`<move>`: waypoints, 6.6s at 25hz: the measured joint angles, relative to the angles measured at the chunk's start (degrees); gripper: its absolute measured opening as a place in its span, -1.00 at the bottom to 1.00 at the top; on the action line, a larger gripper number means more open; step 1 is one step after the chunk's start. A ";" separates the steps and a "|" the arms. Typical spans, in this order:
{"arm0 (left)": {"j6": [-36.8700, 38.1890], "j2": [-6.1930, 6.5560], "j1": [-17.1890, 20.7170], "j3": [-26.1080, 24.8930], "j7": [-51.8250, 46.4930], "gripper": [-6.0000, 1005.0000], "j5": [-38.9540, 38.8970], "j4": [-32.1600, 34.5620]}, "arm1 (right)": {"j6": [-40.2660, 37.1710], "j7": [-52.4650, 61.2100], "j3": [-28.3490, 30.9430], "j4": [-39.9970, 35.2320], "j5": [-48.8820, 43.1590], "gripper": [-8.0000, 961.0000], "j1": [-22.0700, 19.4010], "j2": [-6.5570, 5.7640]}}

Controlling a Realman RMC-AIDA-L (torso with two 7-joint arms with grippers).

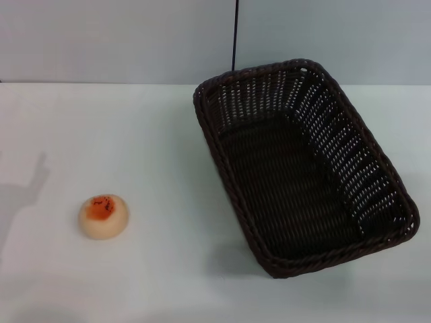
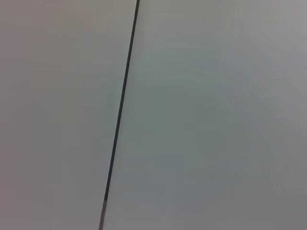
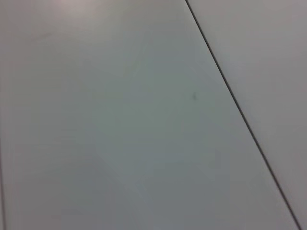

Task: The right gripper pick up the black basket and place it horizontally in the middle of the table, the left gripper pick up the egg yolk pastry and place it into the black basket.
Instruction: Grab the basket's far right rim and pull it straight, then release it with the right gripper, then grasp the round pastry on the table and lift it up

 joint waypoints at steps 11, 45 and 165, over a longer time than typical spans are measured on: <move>3.43 0.20 0.11 0.81 -6.59 0.66 0.09 4.49 | -0.54 11.20 -0.11 -7.45 -6.21 0.59 -0.77 -0.29; 2.65 -0.18 1.52 3.11 -7.37 0.66 0.18 6.23 | -8.26 114.87 -13.55 -73.25 -91.65 0.52 28.11 -8.59; 10.46 0.30 5.73 10.64 -9.30 0.66 0.15 8.53 | 38.59 67.69 -62.26 -79.82 -63.56 0.55 15.09 0.37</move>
